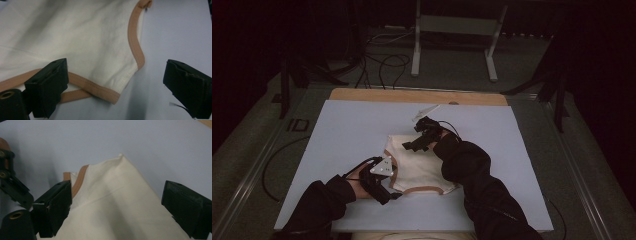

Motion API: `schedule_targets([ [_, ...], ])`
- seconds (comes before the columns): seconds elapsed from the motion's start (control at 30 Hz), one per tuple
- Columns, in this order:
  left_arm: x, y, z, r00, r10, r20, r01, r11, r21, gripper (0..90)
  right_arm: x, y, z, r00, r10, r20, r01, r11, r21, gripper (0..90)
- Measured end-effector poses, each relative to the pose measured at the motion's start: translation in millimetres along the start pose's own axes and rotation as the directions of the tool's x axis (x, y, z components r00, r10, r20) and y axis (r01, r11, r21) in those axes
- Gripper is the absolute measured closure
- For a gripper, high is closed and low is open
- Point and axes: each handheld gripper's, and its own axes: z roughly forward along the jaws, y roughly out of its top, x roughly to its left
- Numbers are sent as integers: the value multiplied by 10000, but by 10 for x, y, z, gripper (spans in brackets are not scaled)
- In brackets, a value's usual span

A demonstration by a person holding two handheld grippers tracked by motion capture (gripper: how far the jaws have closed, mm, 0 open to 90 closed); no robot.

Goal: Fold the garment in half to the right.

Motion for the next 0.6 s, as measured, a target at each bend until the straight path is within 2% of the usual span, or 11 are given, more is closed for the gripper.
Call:
schedule_targets([
  [0.2, -15, -38, 99, 9992, 225, 320, -239, 9988, 421, 190, 32, 18, 50, 9999, -96, -63, 97, 9999, 139, 97],
  [0.3, -8, -60, 121, 9984, 432, 372, -453, 9972, 590, 276, 42, 19, 73, 9998, -167, -138, 169, 9997, 191, 97],
  [0.43, -28, -65, 149, 9970, 757, 144, -764, 9952, 617, 387, 52, 24, 104, 9997, -178, -160, 182, 9995, 255, 97],
  [0.6, -4, -53, 180, 9973, 689, 256, -702, 9960, 543, 471, 64, 31, 131, 9997, -151, -202, 157, 9995, 284, 97],
])
